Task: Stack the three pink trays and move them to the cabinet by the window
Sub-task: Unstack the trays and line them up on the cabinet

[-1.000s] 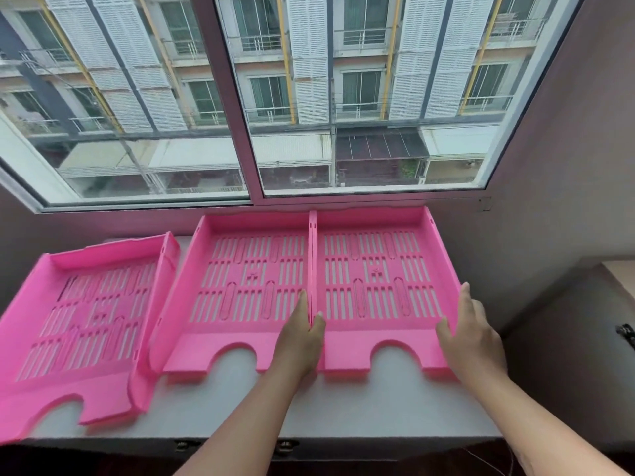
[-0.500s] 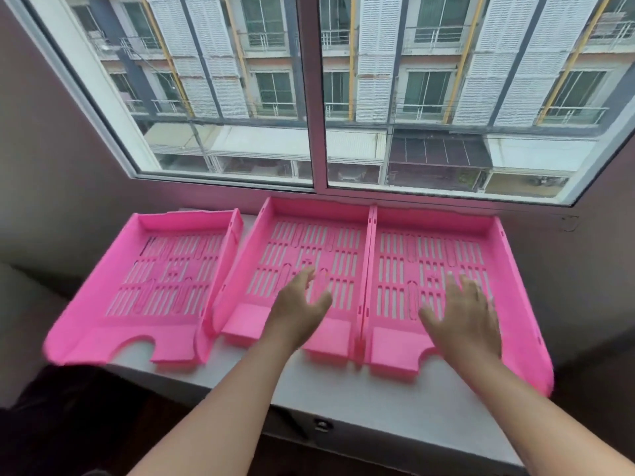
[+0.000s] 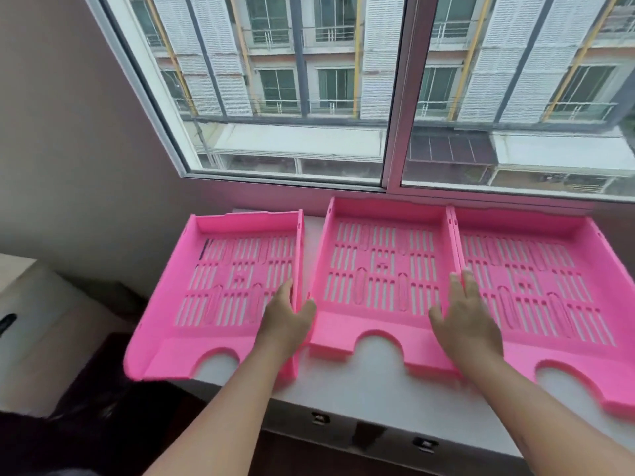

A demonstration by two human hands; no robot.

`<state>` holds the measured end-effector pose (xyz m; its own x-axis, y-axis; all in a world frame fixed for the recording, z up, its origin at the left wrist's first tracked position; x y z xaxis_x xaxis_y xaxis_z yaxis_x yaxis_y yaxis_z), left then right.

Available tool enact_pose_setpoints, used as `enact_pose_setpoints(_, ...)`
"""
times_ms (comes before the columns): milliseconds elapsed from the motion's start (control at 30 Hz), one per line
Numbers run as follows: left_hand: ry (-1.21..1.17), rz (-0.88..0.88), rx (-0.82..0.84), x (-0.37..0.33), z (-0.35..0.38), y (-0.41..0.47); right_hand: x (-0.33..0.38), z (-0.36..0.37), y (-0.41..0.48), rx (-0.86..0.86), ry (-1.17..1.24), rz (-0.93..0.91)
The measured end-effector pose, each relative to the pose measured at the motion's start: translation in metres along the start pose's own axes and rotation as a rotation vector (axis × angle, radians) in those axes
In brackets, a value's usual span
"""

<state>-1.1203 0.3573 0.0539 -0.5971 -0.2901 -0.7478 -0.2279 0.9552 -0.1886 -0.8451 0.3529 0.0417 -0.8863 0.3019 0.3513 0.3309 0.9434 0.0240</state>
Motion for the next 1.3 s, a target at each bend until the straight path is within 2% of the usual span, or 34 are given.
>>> enact_pose_setpoints(367, -0.027, 0.096, 0.197, -0.004, 0.010, 0.043, 0.003, 0.007, 0.000, -0.050, -0.081, 0.031)
enact_pose_setpoints(533, -0.063, 0.050, 0.257, -0.015, 0.015, 0.061, 0.002, 0.007, 0.002, -0.046, -0.083, 0.017)
enact_pose_setpoints(1167, -0.034, 0.039, 0.183, -0.015, 0.018, 0.041, -0.002, 0.007, 0.003, -0.068, 0.029, 0.026)
enact_pose_setpoints(1300, 0.041, 0.071, 0.131, -0.014, 0.009, 0.039, -0.001, -0.001, 0.002, 0.085, 0.183, 0.019)
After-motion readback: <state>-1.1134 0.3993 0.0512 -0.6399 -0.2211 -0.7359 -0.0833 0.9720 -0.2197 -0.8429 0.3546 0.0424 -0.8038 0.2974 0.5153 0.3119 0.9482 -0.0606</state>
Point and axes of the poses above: each hand's wrist, its own y-axis towards the middle knuckle, its own z-axis out of the palm, x = y × z, the point moved 3 cm from there along y, towards the middle knuckle, and after that the axes turned 5 degrees about -x, right-handed, at the moved point
